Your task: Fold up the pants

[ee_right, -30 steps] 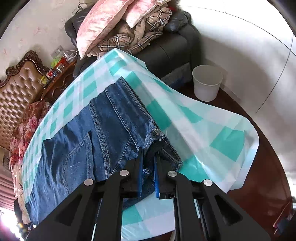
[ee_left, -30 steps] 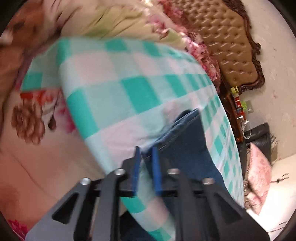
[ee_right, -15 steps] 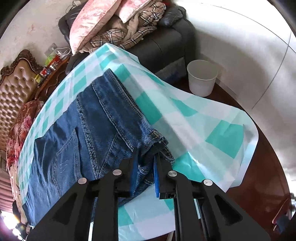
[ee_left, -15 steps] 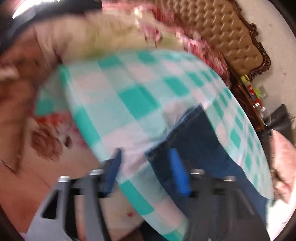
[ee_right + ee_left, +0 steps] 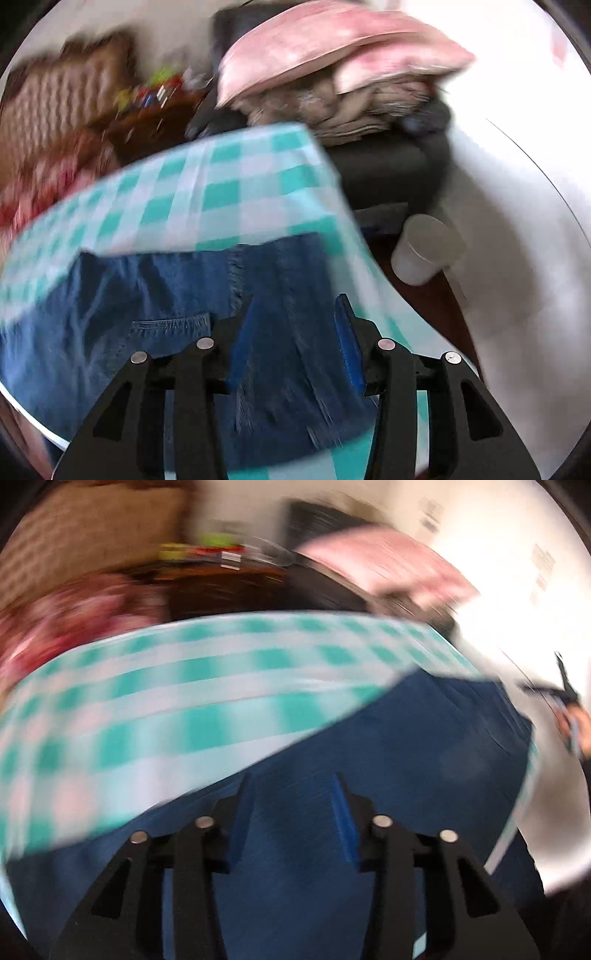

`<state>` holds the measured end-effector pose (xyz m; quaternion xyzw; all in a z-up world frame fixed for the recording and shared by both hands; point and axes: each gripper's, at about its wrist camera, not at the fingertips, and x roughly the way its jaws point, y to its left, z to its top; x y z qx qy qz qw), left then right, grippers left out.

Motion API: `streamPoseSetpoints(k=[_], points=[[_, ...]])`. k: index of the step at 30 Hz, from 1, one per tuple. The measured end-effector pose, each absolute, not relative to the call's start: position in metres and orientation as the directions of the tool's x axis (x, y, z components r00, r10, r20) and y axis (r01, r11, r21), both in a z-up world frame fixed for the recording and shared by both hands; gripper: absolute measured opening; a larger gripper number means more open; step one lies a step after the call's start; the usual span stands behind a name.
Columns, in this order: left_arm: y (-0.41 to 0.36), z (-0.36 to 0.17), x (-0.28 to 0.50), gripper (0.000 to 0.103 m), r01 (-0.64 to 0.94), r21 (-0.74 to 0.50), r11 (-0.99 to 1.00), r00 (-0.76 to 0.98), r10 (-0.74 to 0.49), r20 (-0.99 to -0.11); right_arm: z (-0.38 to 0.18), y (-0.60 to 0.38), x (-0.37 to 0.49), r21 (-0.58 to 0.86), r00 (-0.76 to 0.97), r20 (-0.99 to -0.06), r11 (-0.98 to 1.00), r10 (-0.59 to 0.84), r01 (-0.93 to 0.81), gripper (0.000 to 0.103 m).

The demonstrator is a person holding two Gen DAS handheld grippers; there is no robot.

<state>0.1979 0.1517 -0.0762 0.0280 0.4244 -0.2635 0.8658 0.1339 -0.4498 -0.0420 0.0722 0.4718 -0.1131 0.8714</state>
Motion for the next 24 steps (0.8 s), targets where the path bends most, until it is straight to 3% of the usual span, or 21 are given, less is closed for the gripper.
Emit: streamPoseSetpoints(k=[3, 6, 10, 13, 17, 19, 21, 24], points=[[0.091, -0.088, 0.227, 0.039, 0.595, -0.167, 0.786, 0.413, -0.478, -0.775, -0.062, -0.447, 0.172, 0.088, 0.510, -0.860, 0.978, -0.021, 0.188, 0.042], [0.045, -0.097, 0.252, 0.039, 0.655, -0.159, 0.738, 0.362, -0.492, -0.792, -0.080, -0.451, 0.196, 0.050, 0.481, -0.876, 0.983, -0.042, 0.177, 0.049], [0.010, -0.112, 0.276, 0.039, 0.703, -0.145, 0.696, 0.310, -0.483, -0.819, -0.091, -0.455, 0.207, 0.081, 0.489, -0.872, 0.983, -0.010, 0.164, 0.044], [-0.007, -0.117, 0.289, 0.032, 0.719, -0.144, 0.680, 0.287, -0.479, -0.829, -0.090, -0.449, 0.204, 0.053, 0.500, -0.865, 0.989, -0.025, 0.140, 0.041], [-0.020, -0.126, 0.300, 0.004, 0.724, -0.123, 0.679, 0.265, -0.438, -0.859, -0.089, -0.451, 0.205, 0.067, 0.504, -0.864, 0.986, -0.020, 0.155, 0.041], [-0.022, -0.126, 0.302, 0.001, 0.720, -0.115, 0.684, 0.269, -0.429, -0.862, -0.087, -0.447, 0.204, 0.045, 0.505, -0.862, 0.987, -0.038, 0.151, 0.039], [-0.020, -0.120, 0.304, 0.001, 0.712, -0.089, 0.697, 0.301, -0.417, -0.858, -0.083, -0.439, 0.203, 0.004, 0.510, -0.858, 0.990, -0.070, 0.141, 0.025], [-0.016, -0.113, 0.310, 0.001, 0.692, -0.087, 0.716, 0.328, -0.420, -0.846, -0.079, -0.435, 0.203, -0.015, 0.522, -0.848, 0.989, -0.089, 0.145, 0.021]])
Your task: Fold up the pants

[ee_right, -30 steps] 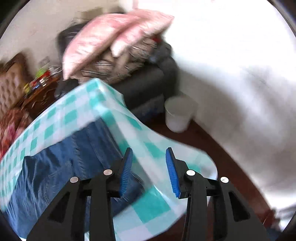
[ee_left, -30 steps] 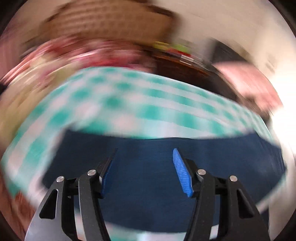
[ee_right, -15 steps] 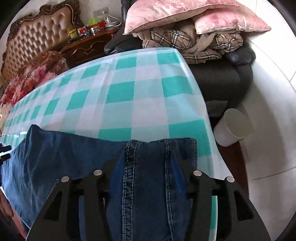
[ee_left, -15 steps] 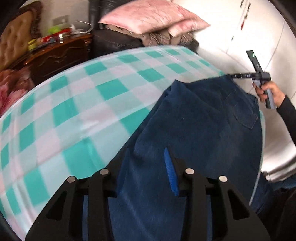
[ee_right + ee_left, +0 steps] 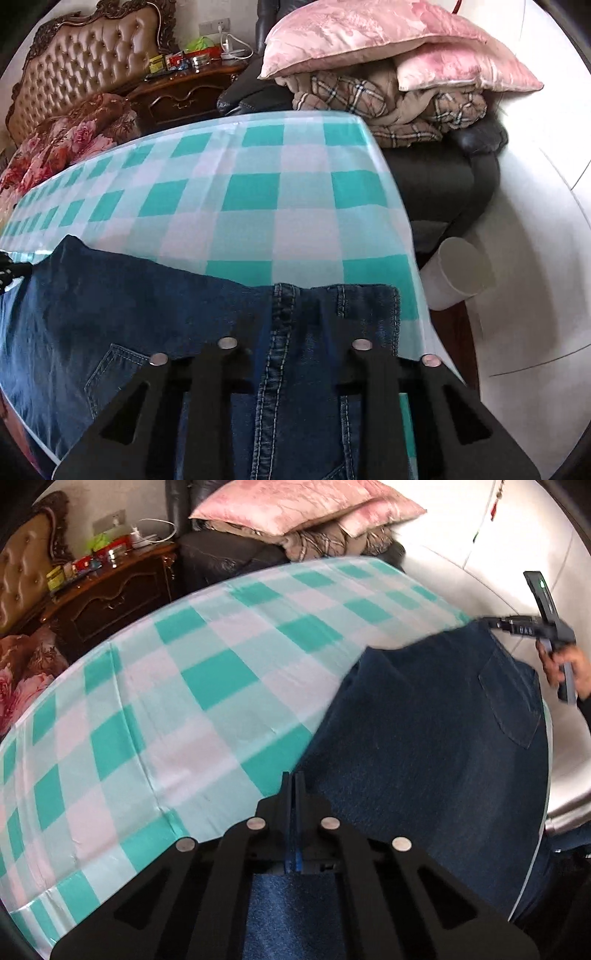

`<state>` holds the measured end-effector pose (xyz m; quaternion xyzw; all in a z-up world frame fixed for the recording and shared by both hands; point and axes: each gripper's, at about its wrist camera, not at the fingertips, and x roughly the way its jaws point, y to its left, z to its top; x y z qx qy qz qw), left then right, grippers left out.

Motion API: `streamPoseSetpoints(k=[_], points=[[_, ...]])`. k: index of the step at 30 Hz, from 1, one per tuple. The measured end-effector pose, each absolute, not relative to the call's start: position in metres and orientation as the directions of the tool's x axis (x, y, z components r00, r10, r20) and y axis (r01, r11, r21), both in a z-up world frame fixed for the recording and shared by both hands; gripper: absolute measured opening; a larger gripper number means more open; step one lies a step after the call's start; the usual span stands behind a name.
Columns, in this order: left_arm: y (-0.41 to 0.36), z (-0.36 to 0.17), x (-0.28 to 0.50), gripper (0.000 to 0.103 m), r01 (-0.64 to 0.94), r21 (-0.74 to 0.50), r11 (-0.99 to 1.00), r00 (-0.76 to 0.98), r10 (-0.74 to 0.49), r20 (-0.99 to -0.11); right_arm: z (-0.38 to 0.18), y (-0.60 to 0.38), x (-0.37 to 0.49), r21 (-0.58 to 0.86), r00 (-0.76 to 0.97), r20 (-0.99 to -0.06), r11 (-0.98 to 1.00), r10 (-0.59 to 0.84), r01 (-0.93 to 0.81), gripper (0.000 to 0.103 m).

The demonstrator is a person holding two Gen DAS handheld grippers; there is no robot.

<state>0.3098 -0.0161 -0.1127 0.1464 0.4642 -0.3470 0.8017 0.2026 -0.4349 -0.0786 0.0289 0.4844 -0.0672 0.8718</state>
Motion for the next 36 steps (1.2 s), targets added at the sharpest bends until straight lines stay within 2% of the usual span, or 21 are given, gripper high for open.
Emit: streamPoseSetpoints(k=[4, 5, 8, 9, 13, 15, 16, 17, 18, 20, 22, 24, 26, 29, 30, 31, 36], points=[[-0.017, -0.126, 0.309, 0.003, 0.673, -0.067, 0.736, 0.335, -0.384, -0.860, -0.084, -0.438, 0.203, 0.001, 0.536, -0.839, 0.985, -0.094, 0.175, 0.021], [-0.014, -0.125, 0.307, 0.008, 0.651, -0.059, 0.757, 0.358, -0.375, -0.855, -0.082, -0.440, 0.202, 0.016, 0.540, -0.836, 0.982, -0.091, 0.191, 0.021], [0.009, -0.106, 0.292, 0.035, 0.568, -0.055, 0.821, 0.463, -0.374, -0.803, -0.073, -0.443, 0.193, 0.036, 0.566, -0.819, 0.975, -0.097, 0.220, 0.023], [0.019, -0.098, 0.284, 0.042, 0.539, -0.065, 0.840, 0.498, -0.380, -0.780, -0.070, -0.443, 0.189, 0.038, 0.575, -0.812, 0.974, -0.101, 0.225, 0.029], [0.072, -0.083, 0.244, 0.043, 0.333, -0.069, 0.940, 0.638, -0.279, -0.718, -0.074, -0.441, 0.186, -0.053, 0.570, -0.804, 0.975, -0.169, 0.214, 0.040], [0.102, -0.086, 0.219, 0.045, 0.195, -0.041, 0.980, 0.691, -0.167, -0.704, -0.080, -0.445, 0.188, -0.043, 0.573, -0.801, 0.972, -0.172, 0.231, 0.048], [0.115, -0.087, 0.207, 0.050, 0.139, -0.029, 0.990, 0.715, -0.120, -0.689, -0.080, -0.446, 0.189, -0.029, 0.578, -0.799, 0.969, -0.169, 0.244, 0.049], [0.130, -0.087, 0.190, 0.061, 0.062, -0.012, 0.998, 0.740, -0.054, -0.671, -0.079, -0.447, 0.189, -0.015, 0.586, -0.792, 0.965, -0.171, 0.262, 0.053], [0.139, -0.087, 0.177, 0.062, 0.022, -0.006, 1.000, 0.752, -0.021, -0.659, -0.078, -0.447, 0.188, -0.014, 0.593, -0.784, 0.960, -0.183, 0.279, 0.055], [0.151, -0.086, 0.158, 0.062, -0.010, -0.021, 1.000, 0.752, -0.007, -0.659, -0.074, -0.448, 0.183, -0.015, 0.602, -0.767, 0.944, -0.222, 0.328, 0.057], [0.155, -0.086, 0.155, 0.061, -0.012, -0.051, 0.999, 0.718, -0.027, -0.696, -0.062, -0.444, 0.173, -0.023, 0.617, -0.739, 0.925, -0.271, 0.379, 0.060], [0.154, -0.086, 0.160, 0.042, 0.026, -0.112, 0.993, 0.701, -0.098, -0.707, -0.049, -0.431, 0.158, -0.007, 0.648, -0.712, 0.925, -0.271, 0.379, 0.063], [0.149, -0.092, 0.175, 0.040, 0.044, -0.069, 0.997, 0.697, -0.080, -0.713, -0.043, -0.410, 0.144, 0.002, 0.666, -0.704, 0.937, -0.246, 0.348, 0.068], [0.144, -0.117, 0.203, 0.028, 0.089, -0.064, 0.994, 0.635, -0.106, -0.765, -0.050, -0.376, 0.121, 0.001, 0.665, -0.718, 0.956, -0.205, 0.295, 0.072], [0.145, -0.125, 0.208, 0.022, 0.078, -0.025, 0.997, 0.619, -0.068, -0.783, -0.055, -0.367, 0.116, -0.002, 0.661, -0.726, 0.961, -0.190, 0.275, 0.072], [0.151, -0.133, 0.214, 0.022, 0.056, 0.016, 0.998, 0.620, -0.022, -0.785, -0.062, -0.359, 0.109, -0.021, 0.648, -0.737, 0.964, -0.193, 0.264, 0.073], [0.196, -0.130, 0.220, 0.016, -0.041, -0.035, 0.999, 0.643, -0.001, -0.766, -0.087, -0.355, 0.092, -0.023, 0.582, -0.787, 0.953, -0.202, 0.301, 0.073]])
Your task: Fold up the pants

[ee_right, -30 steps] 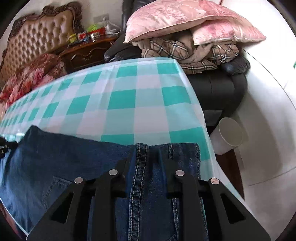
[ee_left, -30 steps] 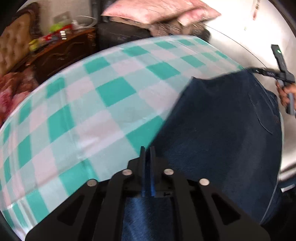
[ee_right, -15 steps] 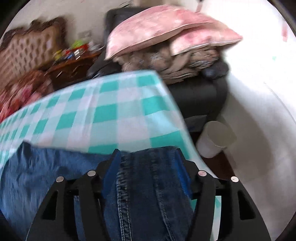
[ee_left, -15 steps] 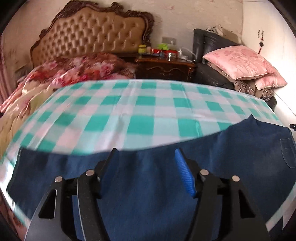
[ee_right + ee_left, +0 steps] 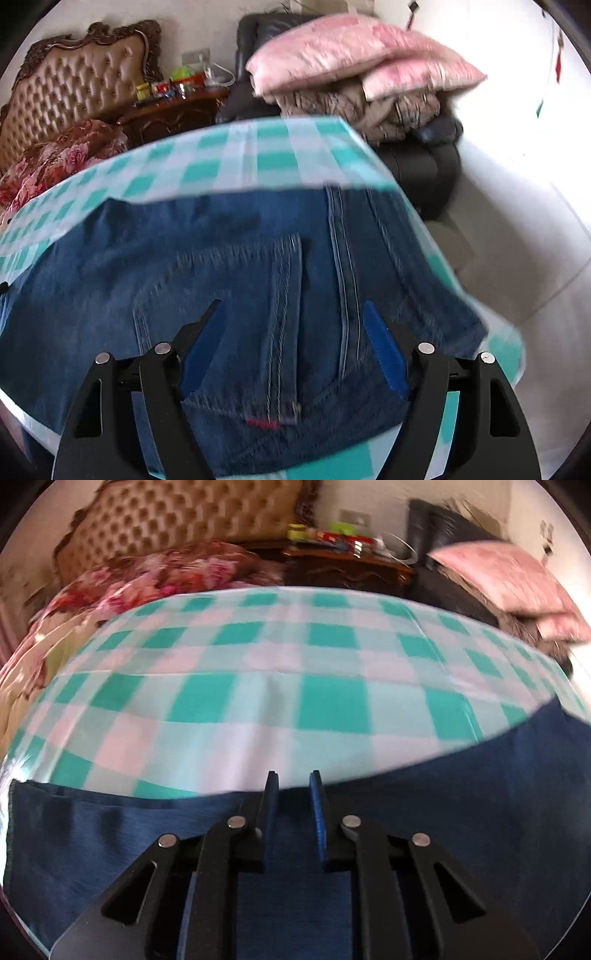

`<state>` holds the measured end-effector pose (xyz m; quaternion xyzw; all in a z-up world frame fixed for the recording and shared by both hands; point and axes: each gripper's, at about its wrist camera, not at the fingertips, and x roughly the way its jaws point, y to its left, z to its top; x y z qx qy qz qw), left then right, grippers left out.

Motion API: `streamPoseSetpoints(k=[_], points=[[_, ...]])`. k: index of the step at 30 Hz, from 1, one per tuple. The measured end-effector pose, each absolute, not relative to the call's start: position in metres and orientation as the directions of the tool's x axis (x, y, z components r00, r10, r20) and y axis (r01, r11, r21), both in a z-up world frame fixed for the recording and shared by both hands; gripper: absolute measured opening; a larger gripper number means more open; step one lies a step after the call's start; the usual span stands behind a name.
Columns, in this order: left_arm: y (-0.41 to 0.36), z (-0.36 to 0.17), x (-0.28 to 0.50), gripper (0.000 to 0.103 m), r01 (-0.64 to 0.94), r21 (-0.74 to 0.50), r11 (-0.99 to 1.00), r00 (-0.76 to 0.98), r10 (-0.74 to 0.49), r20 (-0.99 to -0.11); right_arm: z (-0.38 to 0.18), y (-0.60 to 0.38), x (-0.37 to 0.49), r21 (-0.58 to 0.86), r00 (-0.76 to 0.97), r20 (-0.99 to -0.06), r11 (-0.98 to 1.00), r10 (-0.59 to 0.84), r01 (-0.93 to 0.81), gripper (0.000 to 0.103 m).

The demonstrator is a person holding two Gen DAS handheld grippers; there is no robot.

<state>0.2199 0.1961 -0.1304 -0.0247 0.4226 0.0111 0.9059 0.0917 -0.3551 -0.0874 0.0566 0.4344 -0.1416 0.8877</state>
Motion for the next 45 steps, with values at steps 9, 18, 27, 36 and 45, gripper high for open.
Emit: streamPoseSetpoints(k=[9, 18, 27, 36, 45], points=[[0.185, -0.136, 0.196, 0.046, 0.093, 0.025, 0.995, 0.624, -0.038, -0.780, -0.107, -0.367, 0.082, -0.029, 0.522, -0.823, 0.934, -0.225, 0.356, 0.075], [0.191, -0.137, 0.211, 0.002, 0.105, 0.038, 0.994, 0.620, -0.036, -0.784, -0.114, -0.369, 0.079, -0.018, 0.521, -0.825, 0.933, -0.216, 0.358, 0.077], [0.266, -0.108, 0.188, 0.057, -0.133, -0.168, 0.977, 0.720, -0.021, -0.693, -0.114, -0.375, 0.073, -0.001, 0.525, -0.828, 0.936, -0.198, 0.352, 0.081], [0.420, -0.107, 0.158, 0.054, -0.391, 0.033, 0.920, 0.549, 0.261, -0.794, -0.114, -0.375, 0.076, -0.016, 0.508, -0.837, 0.936, -0.205, 0.351, 0.083], [0.433, -0.128, 0.187, 0.014, -0.316, -0.025, 0.948, 0.506, 0.147, -0.850, -0.117, -0.373, 0.080, -0.032, 0.491, -0.843, 0.931, -0.222, 0.364, 0.085]])
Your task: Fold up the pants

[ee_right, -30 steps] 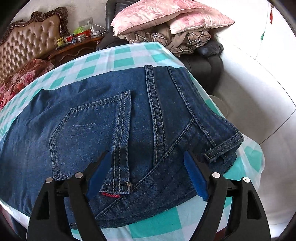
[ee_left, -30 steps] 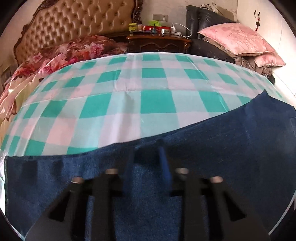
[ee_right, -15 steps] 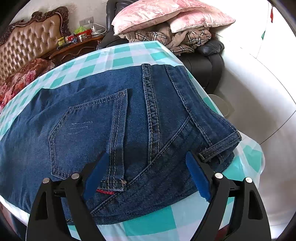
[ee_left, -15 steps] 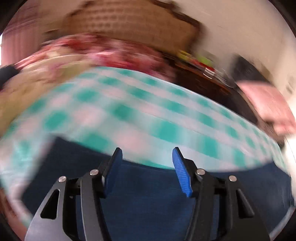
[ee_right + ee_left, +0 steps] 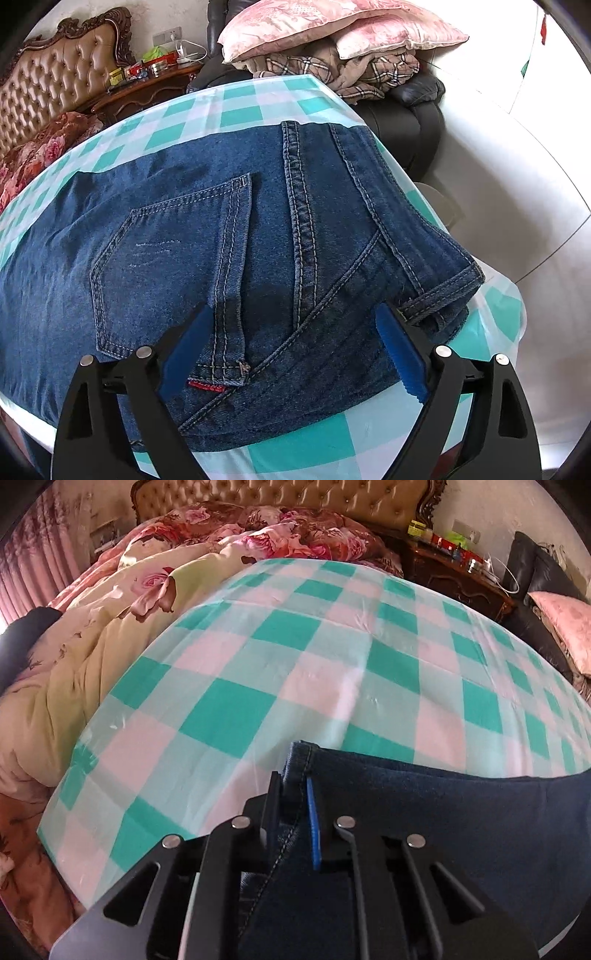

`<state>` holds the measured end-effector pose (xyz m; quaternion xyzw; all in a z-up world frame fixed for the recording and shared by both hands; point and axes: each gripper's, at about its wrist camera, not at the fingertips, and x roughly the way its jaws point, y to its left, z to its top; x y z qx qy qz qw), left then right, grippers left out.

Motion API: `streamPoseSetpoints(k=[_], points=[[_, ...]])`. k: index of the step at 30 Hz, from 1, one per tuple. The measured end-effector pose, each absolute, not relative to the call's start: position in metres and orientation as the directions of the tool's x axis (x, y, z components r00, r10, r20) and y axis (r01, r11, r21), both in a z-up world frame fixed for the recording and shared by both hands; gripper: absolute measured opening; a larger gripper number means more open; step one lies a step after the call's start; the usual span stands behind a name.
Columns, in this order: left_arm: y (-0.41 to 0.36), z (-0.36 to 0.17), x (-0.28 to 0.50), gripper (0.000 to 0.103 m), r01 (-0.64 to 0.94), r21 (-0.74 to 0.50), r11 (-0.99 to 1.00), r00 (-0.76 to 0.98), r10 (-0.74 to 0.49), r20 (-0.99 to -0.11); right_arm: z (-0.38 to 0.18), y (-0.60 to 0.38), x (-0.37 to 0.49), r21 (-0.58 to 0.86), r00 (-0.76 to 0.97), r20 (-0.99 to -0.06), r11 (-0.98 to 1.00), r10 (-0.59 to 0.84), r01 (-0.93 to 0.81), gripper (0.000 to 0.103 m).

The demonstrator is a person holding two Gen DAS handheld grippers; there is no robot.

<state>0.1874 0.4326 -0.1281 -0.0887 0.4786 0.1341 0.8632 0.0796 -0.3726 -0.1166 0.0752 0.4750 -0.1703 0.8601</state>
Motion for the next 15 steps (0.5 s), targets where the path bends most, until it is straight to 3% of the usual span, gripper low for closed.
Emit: streamPoseSetpoints(k=[1, 2, 3, 4, 7, 11, 13, 15], points=[[0.432, -0.127, 0.186, 0.019, -0.331, -0.027, 0.943, 0.506, 0.153, -0.849, -0.116, -0.372, 0.079, -0.036, 0.491, -0.842, 0.931, -0.224, 0.363, 0.085], [0.431, -0.126, 0.182, 0.036, -0.360, -0.002, 0.933, 0.503, 0.193, -0.842, -0.116, -0.372, 0.079, -0.035, 0.491, -0.842, 0.931, -0.223, 0.364, 0.085], [0.430, -0.122, 0.179, 0.061, -0.383, 0.029, 0.923, 0.505, 0.235, -0.831, -0.116, -0.373, 0.079, -0.032, 0.491, -0.843, 0.931, -0.221, 0.365, 0.085], [0.430, -0.115, 0.173, 0.068, -0.399, 0.040, 0.916, 0.525, 0.263, -0.810, -0.116, -0.373, 0.079, -0.028, 0.491, -0.843, 0.930, -0.219, 0.366, 0.085], [0.421, -0.090, 0.151, 0.068, -0.449, -0.004, 0.894, 0.598, 0.297, -0.744, -0.114, -0.371, 0.078, -0.040, 0.493, -0.838, 0.929, -0.232, 0.368, 0.085], [0.364, -0.075, 0.147, 0.068, -0.214, -0.088, 0.973, 0.700, 0.090, -0.708, -0.111, -0.362, 0.080, -0.079, 0.491, -0.829, 0.925, -0.268, 0.372, 0.085], [0.335, -0.075, 0.152, 0.070, -0.100, -0.006, 0.995, 0.718, 0.068, -0.693, -0.110, -0.360, 0.079, -0.082, 0.490, -0.828, 0.924, -0.271, 0.372, 0.085], [0.335, -0.086, 0.170, 0.063, -0.161, 0.128, 0.979, 0.655, 0.203, -0.728, -0.111, -0.361, 0.077, -0.083, 0.482, -0.833, 0.922, -0.273, 0.379, 0.086]])
